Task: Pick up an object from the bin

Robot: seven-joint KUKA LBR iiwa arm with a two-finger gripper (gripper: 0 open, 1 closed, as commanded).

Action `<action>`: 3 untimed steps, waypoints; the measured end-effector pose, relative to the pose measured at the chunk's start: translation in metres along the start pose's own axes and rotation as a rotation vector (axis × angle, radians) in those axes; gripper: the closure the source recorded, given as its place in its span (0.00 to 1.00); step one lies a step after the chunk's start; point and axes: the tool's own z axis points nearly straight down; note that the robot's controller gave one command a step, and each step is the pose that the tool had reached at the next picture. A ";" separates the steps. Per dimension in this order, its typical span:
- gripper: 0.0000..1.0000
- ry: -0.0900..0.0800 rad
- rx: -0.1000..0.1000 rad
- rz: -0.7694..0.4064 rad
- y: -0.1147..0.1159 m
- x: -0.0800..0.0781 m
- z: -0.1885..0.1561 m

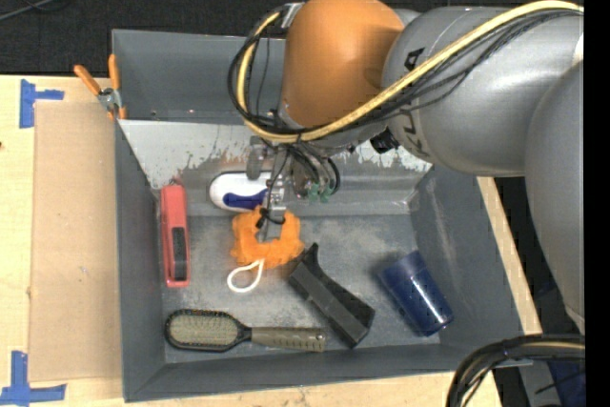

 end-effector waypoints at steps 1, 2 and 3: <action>0.00 0.000 0.000 0.000 0.000 0.000 0.000; 0.00 -0.005 0.000 -0.047 -0.001 0.000 0.008; 0.00 -0.003 -0.001 -0.191 -0.018 -0.006 0.030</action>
Offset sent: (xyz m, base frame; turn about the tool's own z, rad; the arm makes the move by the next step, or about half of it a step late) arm -0.0111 -0.0089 -0.0632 -0.2116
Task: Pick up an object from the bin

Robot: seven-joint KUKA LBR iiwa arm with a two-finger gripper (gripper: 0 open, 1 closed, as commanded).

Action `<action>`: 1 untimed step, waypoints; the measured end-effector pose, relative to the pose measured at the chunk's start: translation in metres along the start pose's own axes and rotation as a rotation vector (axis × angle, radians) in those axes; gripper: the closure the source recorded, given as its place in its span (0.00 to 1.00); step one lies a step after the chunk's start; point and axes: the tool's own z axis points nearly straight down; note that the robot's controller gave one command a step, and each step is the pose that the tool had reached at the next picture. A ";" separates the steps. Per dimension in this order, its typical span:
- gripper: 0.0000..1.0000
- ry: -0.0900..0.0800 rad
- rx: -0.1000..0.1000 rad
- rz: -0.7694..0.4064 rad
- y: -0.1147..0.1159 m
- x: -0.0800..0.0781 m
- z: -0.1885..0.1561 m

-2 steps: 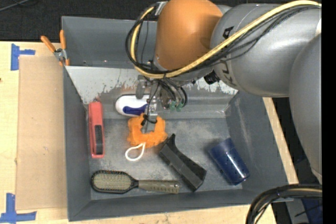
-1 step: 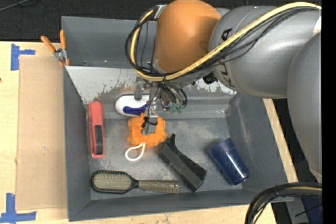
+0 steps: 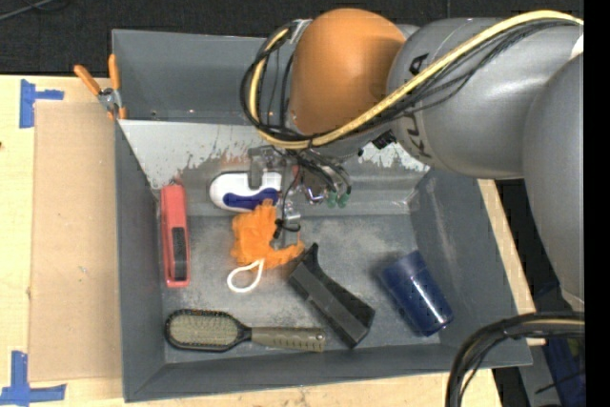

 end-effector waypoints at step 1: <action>0.00 0.003 0.000 -0.109 -0.044 -0.005 0.059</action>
Offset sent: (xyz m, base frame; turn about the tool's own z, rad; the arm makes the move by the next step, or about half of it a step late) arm -0.0001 -0.0266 -0.0325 -0.0523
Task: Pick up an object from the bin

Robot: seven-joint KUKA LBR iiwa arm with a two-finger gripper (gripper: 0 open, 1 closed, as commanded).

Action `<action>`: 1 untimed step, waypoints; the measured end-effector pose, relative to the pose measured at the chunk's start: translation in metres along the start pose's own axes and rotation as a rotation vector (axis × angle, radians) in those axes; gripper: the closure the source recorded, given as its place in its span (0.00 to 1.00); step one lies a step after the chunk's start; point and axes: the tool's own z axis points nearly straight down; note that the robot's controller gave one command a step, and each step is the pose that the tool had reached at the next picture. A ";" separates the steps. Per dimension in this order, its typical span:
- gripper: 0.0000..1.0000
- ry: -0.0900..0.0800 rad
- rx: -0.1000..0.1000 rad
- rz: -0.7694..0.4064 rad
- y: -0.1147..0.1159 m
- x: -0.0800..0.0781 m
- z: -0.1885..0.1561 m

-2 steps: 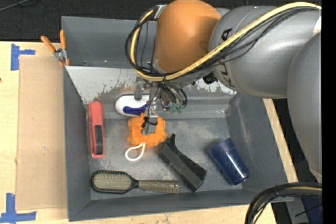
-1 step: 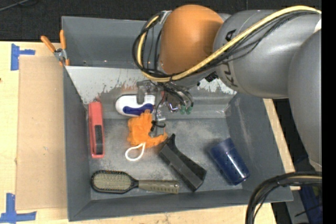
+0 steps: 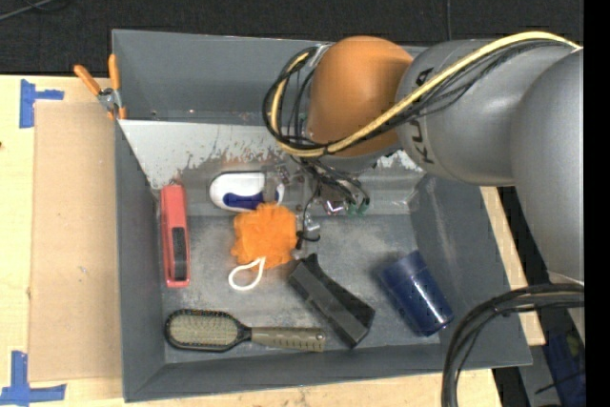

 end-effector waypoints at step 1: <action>0.00 -0.004 0.000 0.053 0.015 0.006 -0.022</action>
Offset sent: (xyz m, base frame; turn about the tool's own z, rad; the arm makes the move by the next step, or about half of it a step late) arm -0.0041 0.0160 -0.0629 -0.0216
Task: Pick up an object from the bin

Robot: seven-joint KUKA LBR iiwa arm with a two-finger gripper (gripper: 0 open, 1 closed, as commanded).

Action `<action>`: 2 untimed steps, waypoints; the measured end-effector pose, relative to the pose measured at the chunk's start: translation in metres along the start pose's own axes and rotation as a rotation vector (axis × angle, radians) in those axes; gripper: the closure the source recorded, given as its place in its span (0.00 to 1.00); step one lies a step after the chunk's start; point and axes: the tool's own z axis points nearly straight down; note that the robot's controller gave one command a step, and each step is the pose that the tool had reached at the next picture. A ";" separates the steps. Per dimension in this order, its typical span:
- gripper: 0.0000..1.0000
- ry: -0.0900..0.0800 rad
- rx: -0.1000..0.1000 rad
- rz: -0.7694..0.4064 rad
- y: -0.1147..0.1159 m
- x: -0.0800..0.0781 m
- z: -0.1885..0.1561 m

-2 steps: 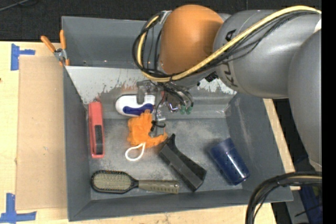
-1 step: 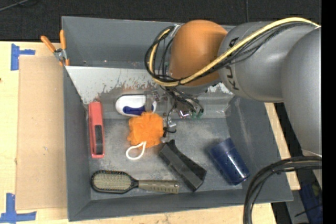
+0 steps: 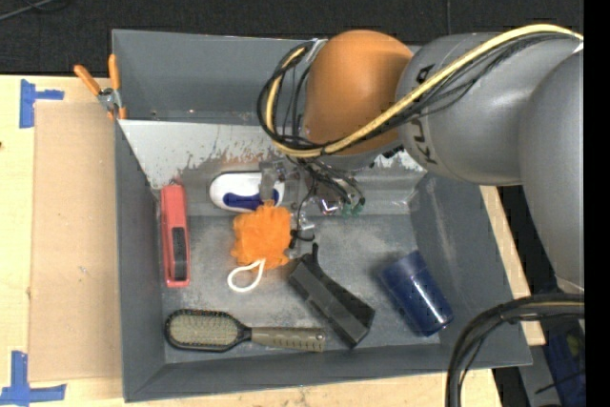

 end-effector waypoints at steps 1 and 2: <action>0.00 0.001 0.001 -0.053 0.002 -0.005 0.056; 0.00 -0.002 -0.003 -0.158 0.003 0.060 0.048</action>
Offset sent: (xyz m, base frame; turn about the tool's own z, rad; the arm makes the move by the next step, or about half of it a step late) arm -0.0595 -0.0144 -0.0445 -0.1595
